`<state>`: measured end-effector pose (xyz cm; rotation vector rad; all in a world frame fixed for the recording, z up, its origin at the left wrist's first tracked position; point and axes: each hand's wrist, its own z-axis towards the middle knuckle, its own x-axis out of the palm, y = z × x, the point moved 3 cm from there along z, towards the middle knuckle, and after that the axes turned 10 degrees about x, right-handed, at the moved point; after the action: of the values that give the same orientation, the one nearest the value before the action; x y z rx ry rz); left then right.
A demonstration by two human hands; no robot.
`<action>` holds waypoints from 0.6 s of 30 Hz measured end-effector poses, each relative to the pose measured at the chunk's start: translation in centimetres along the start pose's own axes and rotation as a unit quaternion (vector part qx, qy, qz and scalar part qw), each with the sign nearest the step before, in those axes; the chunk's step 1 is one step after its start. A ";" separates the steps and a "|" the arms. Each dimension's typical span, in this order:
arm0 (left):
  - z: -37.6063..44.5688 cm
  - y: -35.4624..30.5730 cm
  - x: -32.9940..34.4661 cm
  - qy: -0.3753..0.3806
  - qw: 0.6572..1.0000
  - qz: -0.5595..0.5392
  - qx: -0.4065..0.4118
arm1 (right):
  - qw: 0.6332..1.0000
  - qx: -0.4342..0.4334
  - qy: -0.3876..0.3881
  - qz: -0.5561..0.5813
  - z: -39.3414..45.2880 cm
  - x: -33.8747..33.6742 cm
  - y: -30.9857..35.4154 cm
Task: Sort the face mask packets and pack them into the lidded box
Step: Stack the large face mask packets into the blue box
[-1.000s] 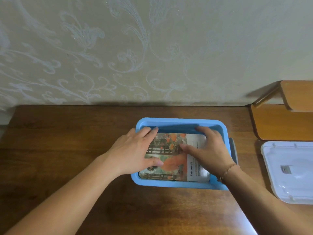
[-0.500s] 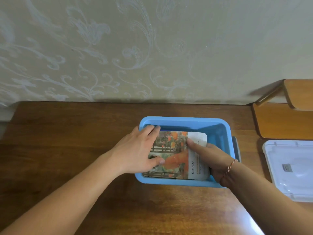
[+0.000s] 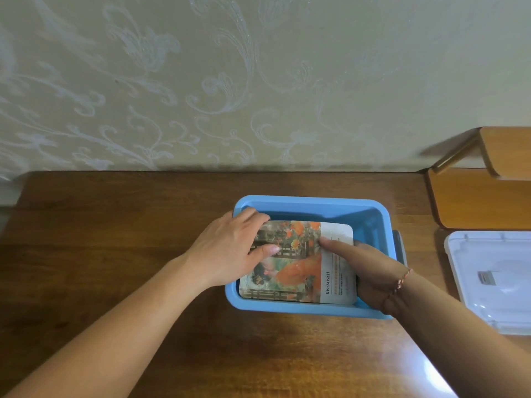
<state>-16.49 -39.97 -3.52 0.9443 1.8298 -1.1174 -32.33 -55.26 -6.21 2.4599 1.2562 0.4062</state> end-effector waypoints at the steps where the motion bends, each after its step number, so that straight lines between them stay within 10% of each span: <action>1: -0.1 0.0 0.0 0.000 1.000 -0.005 0.001 | 1.000 -0.001 -0.001 0.004 0.0 -0.1 0.0; 18: -2.1 -0.3 -1.3 -0.084 0.996 0.036 0.023 | 0.997 -0.050 -0.035 -0.038 -0.1 -0.4 -0.2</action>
<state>-16.69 -38.41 -1.59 0.9058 1.6286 -1.1629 -32.69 -55.45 -6.27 2.3156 1.2646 0.3503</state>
